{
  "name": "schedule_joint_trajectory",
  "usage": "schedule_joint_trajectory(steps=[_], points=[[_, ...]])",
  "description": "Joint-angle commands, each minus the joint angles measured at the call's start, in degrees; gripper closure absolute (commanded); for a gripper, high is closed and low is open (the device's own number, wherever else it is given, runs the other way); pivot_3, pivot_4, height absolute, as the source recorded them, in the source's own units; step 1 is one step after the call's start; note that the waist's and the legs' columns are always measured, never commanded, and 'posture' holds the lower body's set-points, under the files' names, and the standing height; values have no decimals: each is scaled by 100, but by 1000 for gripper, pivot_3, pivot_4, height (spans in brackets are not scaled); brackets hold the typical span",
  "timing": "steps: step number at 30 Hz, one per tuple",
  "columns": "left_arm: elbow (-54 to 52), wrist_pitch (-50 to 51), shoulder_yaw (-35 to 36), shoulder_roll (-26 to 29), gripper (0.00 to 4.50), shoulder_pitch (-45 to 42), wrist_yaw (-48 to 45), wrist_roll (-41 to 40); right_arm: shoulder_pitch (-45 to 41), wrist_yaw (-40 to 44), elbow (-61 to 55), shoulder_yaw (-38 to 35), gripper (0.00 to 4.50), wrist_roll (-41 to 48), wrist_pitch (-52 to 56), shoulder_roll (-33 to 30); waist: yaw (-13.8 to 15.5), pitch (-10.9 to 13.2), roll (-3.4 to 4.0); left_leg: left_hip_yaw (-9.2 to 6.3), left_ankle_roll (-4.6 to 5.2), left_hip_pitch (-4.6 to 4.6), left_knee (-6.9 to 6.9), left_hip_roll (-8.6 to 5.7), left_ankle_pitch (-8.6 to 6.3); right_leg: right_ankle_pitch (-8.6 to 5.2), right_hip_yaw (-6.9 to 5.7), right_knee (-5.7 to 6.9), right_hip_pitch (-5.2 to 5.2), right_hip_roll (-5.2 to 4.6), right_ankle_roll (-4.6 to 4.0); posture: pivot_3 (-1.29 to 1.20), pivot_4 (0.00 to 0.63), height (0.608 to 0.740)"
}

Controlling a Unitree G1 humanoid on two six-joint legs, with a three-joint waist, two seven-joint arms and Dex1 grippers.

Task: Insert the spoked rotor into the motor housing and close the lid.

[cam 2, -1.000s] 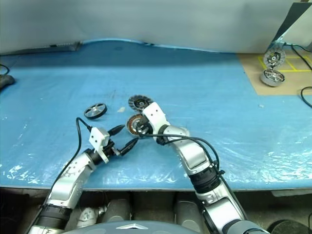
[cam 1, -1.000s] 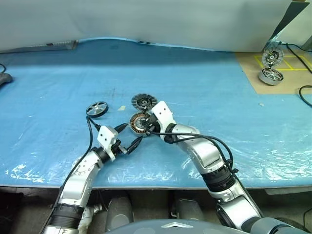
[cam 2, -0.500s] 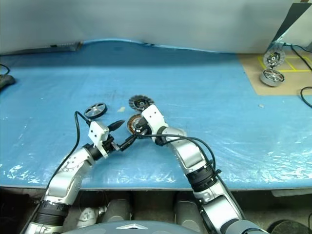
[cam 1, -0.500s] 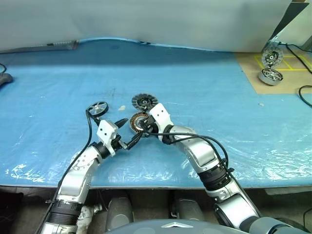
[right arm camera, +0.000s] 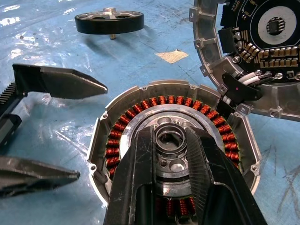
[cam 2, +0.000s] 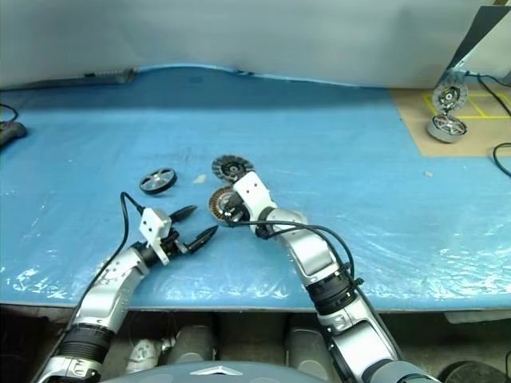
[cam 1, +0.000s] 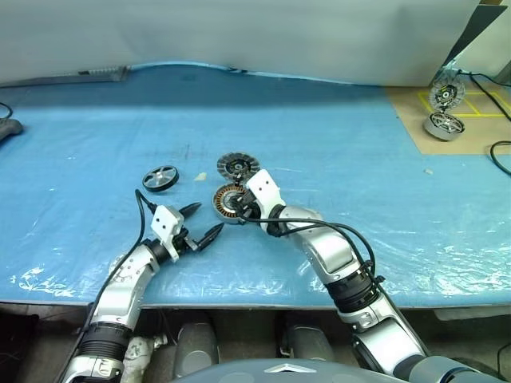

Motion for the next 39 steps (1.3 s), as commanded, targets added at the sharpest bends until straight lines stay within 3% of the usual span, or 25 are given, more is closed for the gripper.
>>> schedule_joint_trajectory(steps=[1,8,16,19,27,39], points=[[-226,-52,67,8,0,56,-58,-84,56,-1,19,0,3599,-28,28,33,-1,0,0,0,0,0,0,0,0,-1,0,0,0,0,-1,0,150,740],[-274,-28,68,-3,0,98,-58,-90,39,33,-321,-91,1183,47,213,-9,6,0,0,0,0,0,0,0,0,-4,0,1,0,0,-7,0,150,740],[-794,366,76,30,0,156,83,-150,-17,101,-1830,-465,1183,485,1265,-239,14,0,0,-2,0,-4,-2,1,0,2,-2,-1,-2,1,3,0,150,740],[-842,401,64,14,0,187,108,-141,-18,23,-1904,-480,1801,486,1434,-267,-1,0,-1,-2,0,-2,-2,1,0,1,-2,-1,-1,1,3,0,150,740],[-508,183,37,-30,0,155,56,-69,-87,-148,-1176,-265,4491,286,1012,-130,2,0,0,-2,0,-2,0,0,0,0,-2,-1,-1,0,0,0,150,740],[-1043,406,61,65,0,378,185,-146,-251,-96,-235,-83,4491,159,404,74,0,0,0,-2,0,-5,0,0,0,1,-2,-1,-2,0,1,0,150,740]])
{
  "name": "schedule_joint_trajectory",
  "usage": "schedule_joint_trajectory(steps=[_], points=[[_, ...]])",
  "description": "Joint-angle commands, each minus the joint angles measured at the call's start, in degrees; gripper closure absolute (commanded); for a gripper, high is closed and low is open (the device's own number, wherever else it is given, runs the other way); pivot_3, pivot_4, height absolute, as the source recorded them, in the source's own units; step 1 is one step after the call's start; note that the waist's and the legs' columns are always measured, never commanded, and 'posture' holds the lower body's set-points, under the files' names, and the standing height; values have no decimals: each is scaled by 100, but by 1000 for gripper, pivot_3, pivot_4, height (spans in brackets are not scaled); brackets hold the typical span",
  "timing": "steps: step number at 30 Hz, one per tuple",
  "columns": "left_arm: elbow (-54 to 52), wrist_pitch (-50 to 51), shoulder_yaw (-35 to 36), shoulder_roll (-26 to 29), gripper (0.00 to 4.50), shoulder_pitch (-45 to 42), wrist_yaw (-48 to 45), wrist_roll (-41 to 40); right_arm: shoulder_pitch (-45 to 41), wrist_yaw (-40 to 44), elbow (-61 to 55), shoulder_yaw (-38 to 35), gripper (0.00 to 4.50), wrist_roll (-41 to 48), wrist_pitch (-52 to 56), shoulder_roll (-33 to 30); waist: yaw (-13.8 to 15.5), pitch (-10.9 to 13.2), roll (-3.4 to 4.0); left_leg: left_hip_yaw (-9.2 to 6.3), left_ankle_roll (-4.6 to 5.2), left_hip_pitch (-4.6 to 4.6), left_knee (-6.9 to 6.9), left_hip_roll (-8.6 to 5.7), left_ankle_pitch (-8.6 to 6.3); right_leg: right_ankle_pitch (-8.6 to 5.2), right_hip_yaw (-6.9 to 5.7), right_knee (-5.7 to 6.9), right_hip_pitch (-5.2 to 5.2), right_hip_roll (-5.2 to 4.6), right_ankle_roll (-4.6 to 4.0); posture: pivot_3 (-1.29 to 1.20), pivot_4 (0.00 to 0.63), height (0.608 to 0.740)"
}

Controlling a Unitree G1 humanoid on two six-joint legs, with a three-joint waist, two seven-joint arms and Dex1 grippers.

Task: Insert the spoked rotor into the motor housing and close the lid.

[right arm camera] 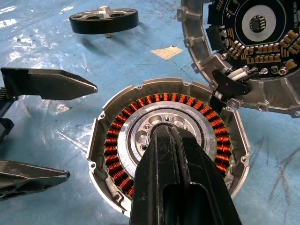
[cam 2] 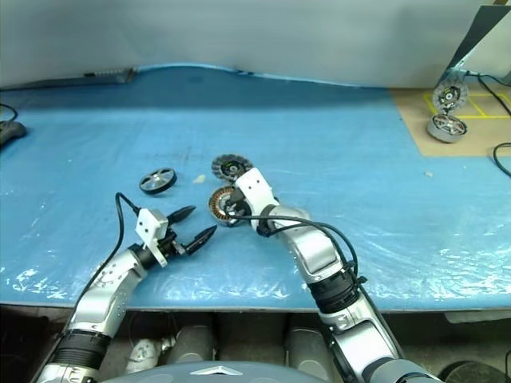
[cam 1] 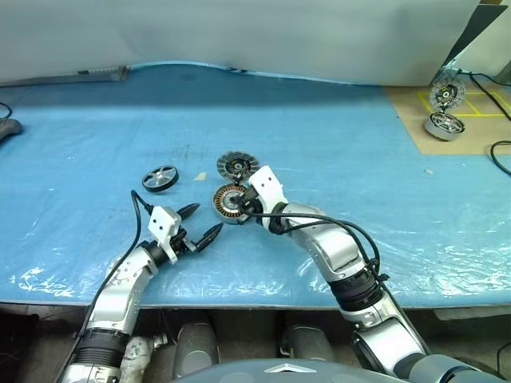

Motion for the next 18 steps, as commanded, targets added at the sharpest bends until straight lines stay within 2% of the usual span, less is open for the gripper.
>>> schedule_joint_trajectory(steps=[1,13,18], points=[[-402,63,55,53,0,91,47,-41,-173,48,90,28,4491,-50,-264,97,0,0,0,0,0,1,0,0,0,0,0,0,0,0,-1,0,150,740],[-1163,638,-83,-8,0,162,404,-3,-184,296,215,191,4491,-50,-305,130,-4,0,0,0,0,1,2,1,0,-1,0,1,0,0,-2,0,150,740],[-591,238,-156,-138,0,141,335,148,-123,345,125,158,4491,-68,-262,52,-3,0,0,0,0,1,2,0,0,0,0,1,0,0,-1,0,150,740]])
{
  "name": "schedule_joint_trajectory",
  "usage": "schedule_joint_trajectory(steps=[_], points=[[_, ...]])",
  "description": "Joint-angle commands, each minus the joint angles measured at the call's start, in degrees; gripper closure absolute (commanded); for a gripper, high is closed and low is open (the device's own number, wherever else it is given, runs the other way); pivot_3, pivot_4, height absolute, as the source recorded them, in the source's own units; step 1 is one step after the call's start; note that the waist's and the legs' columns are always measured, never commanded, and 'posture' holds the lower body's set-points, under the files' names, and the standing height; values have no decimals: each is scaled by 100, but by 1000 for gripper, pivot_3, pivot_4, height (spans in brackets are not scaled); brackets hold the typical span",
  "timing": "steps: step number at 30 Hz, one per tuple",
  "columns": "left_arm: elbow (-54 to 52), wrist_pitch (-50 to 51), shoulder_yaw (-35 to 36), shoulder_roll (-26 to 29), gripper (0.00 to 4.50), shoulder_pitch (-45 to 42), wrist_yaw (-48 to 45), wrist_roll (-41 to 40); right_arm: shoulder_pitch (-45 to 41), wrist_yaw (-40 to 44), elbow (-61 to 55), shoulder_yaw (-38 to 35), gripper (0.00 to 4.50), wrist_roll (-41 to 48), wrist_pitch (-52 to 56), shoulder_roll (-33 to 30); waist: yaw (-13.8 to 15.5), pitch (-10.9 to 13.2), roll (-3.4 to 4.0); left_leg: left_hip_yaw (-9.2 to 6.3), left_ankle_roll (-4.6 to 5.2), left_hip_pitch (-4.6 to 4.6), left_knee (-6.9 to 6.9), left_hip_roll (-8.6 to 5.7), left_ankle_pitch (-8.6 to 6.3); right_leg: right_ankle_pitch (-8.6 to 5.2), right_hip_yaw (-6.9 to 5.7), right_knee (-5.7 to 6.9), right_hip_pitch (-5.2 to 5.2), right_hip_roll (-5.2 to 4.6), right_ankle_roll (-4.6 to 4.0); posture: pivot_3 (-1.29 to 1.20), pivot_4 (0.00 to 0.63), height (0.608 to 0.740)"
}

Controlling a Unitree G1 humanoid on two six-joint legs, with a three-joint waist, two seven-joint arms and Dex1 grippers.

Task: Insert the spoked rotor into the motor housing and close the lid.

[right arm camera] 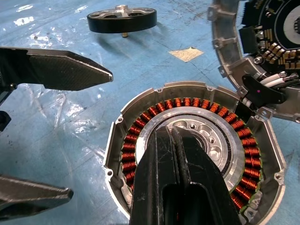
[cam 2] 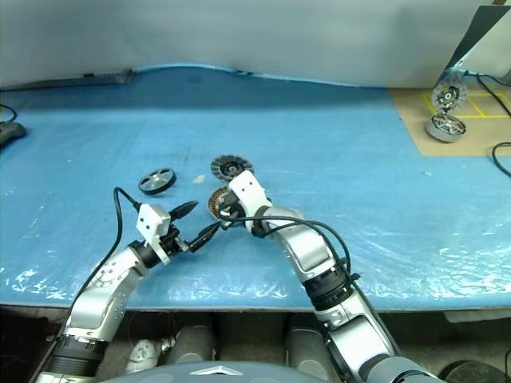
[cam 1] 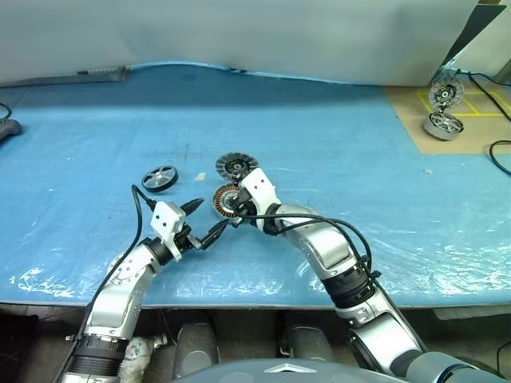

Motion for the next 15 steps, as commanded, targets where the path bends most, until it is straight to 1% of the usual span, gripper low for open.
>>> schedule_joint_trajectory(steps=[1,6,8,15], points=[[379,-422,-35,-81,0,-20,-89,121,-9,25,-213,-29,4491,0,39,-17,0,0,0,0,0,0,0,0,0,0,0,0,0,0,0,0,150,740],[1085,-898,50,-90,0,-137,-312,147,-27,124,-802,-150,4491,121,204,-171,6,0,0,0,0,-2,1,-1,0,1,0,-1,0,0,2,0,150,740],[1219,-989,78,-63,0,-178,-388,121,-50,102,-959,-179,4491,169,288,-142,8,0,0,-1,0,-1,1,0,0,2,0,0,0,0,3,0,150,740],[1242,-980,170,23,0,-242,-560,30,-12,-28,-765,-78,4491,39,251,32,5,0,0,-1,0,2,3,0,0,1,1,6,0,-1,1,0,150,740]])
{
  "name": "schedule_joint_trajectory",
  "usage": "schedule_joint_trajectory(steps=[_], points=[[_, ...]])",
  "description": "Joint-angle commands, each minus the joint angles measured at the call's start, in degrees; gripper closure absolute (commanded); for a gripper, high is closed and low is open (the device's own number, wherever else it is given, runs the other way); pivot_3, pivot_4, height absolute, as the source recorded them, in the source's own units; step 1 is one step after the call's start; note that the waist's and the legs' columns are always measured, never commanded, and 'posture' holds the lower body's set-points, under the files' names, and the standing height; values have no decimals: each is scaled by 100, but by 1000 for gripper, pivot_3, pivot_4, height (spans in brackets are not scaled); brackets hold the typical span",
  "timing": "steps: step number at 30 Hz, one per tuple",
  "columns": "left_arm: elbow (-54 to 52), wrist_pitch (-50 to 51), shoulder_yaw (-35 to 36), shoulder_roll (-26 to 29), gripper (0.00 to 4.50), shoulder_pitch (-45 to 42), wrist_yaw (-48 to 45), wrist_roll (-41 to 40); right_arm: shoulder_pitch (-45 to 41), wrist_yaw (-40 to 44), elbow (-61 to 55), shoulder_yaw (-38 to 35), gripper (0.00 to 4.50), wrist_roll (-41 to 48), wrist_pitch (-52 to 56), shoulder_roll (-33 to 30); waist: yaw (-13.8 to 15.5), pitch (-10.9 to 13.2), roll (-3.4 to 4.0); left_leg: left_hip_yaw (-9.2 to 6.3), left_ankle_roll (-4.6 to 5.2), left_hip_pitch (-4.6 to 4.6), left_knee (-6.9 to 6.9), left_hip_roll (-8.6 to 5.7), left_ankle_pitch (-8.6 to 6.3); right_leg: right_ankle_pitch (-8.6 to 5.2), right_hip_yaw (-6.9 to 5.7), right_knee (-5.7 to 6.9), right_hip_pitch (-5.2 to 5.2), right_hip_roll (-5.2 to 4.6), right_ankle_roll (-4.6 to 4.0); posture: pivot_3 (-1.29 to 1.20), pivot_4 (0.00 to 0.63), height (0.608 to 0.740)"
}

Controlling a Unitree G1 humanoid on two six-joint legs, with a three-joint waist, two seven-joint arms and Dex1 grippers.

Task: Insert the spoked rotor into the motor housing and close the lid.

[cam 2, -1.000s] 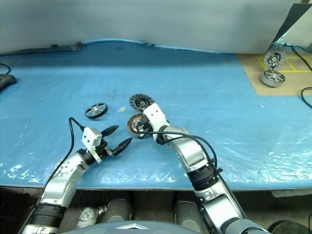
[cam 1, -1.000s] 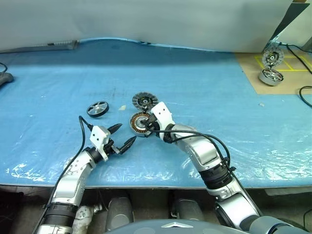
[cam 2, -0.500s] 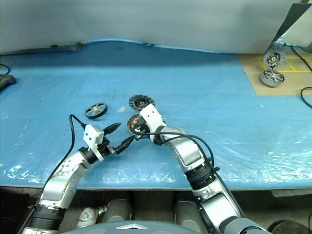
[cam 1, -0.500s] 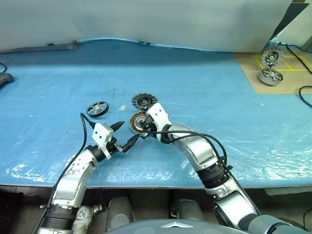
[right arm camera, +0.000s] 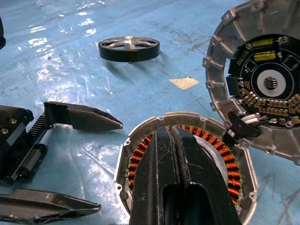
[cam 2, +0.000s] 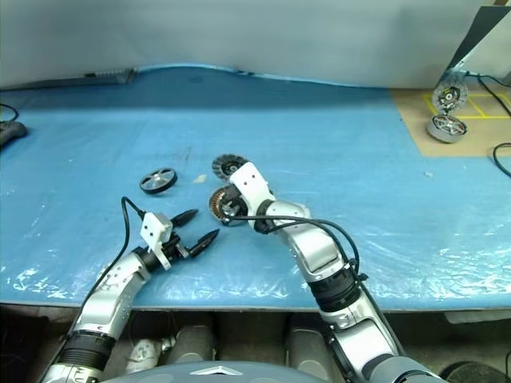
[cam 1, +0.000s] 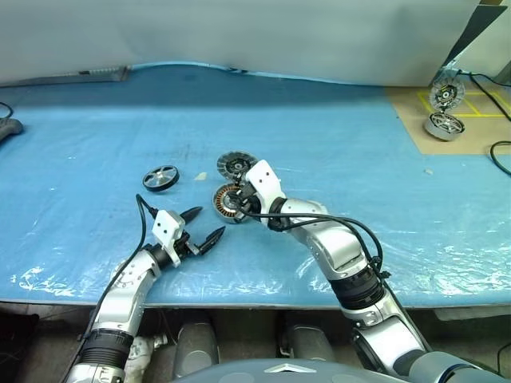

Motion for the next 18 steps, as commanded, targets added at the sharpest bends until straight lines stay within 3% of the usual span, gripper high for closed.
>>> schedule_joint_trajectory(steps=[1,10,18], points=[[-119,-70,131,84,0,-13,-100,-117,2,-60,40,69,4491,-5,-84,116,1,0,0,0,0,0,0,0,0,-1,0,0,0,0,-1,0,150,740],[-347,55,145,123,0,28,-79,-171,174,-18,519,213,4491,-178,-314,-54,0,0,0,0,0,0,0,1,0,-1,-1,0,0,0,-1,0,150,740],[-564,146,152,150,0,106,-32,-177,109,52,-180,-124,4491,142,-278,38,1,0,-1,0,0,-1,1,1,0,0,0,0,0,0,-1,0,150,740]])
